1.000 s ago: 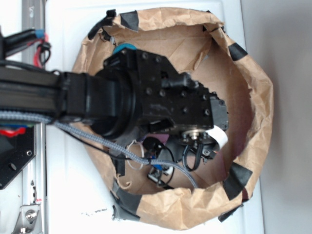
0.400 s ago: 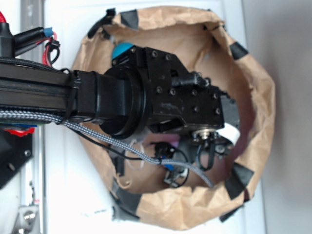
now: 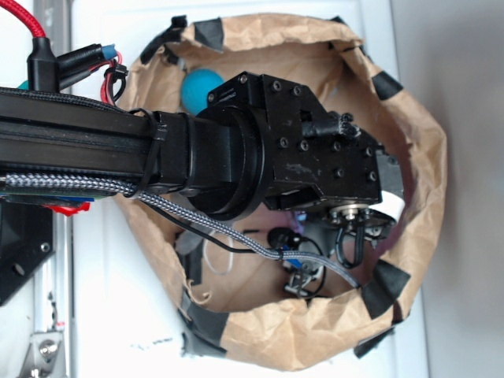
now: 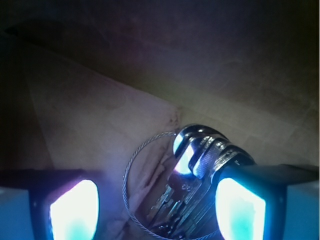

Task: Grab the silver keys.

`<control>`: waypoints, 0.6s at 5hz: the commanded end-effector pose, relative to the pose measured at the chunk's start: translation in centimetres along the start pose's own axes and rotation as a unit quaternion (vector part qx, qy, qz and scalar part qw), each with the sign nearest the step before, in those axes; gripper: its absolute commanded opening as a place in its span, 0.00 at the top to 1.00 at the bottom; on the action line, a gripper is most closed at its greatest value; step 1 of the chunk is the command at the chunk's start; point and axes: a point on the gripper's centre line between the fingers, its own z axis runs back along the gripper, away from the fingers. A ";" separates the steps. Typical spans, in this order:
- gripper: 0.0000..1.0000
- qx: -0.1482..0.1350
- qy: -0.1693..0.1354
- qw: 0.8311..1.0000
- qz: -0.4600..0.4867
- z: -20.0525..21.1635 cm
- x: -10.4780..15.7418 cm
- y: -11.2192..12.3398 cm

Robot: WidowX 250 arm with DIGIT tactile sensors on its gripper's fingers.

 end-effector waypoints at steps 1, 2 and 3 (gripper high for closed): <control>0.00 0.000 0.009 1.000 -0.019 -1.9 0.9 -2.0; 0.00 0.000 0.013 1.000 -0.027 -2.3 0.5 -2.1; 1.00 -0.006 0.010 1.000 -0.024 -2.3 0.1 -2.2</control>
